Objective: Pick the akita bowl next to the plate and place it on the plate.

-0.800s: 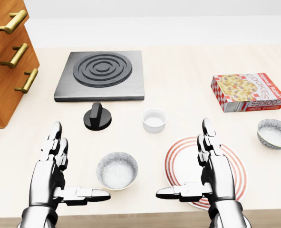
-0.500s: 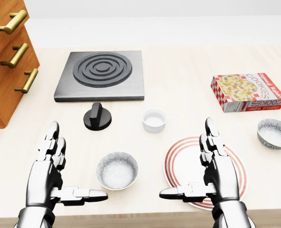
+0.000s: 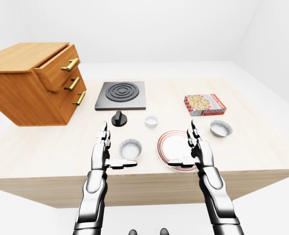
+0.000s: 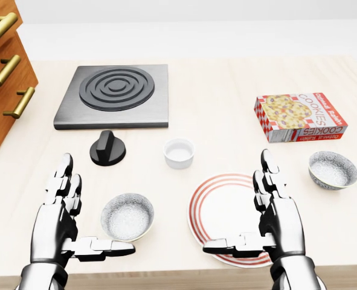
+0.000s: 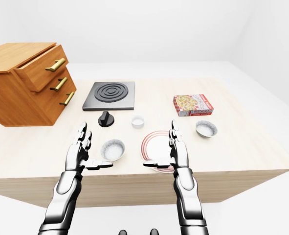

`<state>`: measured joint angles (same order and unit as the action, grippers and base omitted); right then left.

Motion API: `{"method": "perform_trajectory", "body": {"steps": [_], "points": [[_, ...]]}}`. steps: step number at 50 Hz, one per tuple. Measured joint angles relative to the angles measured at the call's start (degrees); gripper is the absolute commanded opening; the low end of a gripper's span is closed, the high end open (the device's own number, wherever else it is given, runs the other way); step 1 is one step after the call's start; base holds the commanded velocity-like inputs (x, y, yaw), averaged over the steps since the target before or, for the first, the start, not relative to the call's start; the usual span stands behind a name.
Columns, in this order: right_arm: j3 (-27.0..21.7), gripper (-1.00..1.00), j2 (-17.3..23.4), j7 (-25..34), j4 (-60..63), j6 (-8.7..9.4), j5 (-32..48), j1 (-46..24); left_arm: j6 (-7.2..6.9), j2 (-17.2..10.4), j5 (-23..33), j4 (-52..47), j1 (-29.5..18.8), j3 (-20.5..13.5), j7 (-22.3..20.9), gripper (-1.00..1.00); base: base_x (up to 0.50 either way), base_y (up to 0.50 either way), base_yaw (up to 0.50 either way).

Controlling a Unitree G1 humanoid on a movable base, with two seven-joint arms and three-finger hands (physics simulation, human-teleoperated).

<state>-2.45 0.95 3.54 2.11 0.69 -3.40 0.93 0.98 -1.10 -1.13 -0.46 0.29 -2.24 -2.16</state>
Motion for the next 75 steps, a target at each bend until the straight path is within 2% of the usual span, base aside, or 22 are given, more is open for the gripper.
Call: {"method": "perform_trajectory", "body": {"steps": [14,31,43,62,75], "points": [[-0.1,1.0,0.1,-0.1,0.9,0.54,0.1,0.0,-0.04,0.1,-0.1,-0.2,0.0,0.1,-0.1,1.0,-0.03,-0.38,0.0],[-0.2,1.0,0.2,-0.1,0.2,0.04,0.3,-0.1,0.28,0.2,-0.1,0.1,0.0,0.2,-0.1,1.0,-0.03,-0.37,0.0],[-0.2,1.0,0.3,-0.5,-0.7,-0.41,1.1,-0.4,0.31,0.2,-0.2,0.0,0.0,0.3,-0.1,1.0,0.0,-0.02,0.0],[0.8,1.0,0.3,-0.9,-0.6,-3.01,4.8,0.2,0.18,0.2,-0.2,-0.4,0.2,0.2,0.0,1.0,0.0,0.0,0.0],[1.4,1.0,0.1,-0.2,0.5,-3.69,5.9,1.1,0.29,0.2,-0.2,-0.4,0.2,0.2,0.0,1.0,0.14,0.0,0.0]]}}
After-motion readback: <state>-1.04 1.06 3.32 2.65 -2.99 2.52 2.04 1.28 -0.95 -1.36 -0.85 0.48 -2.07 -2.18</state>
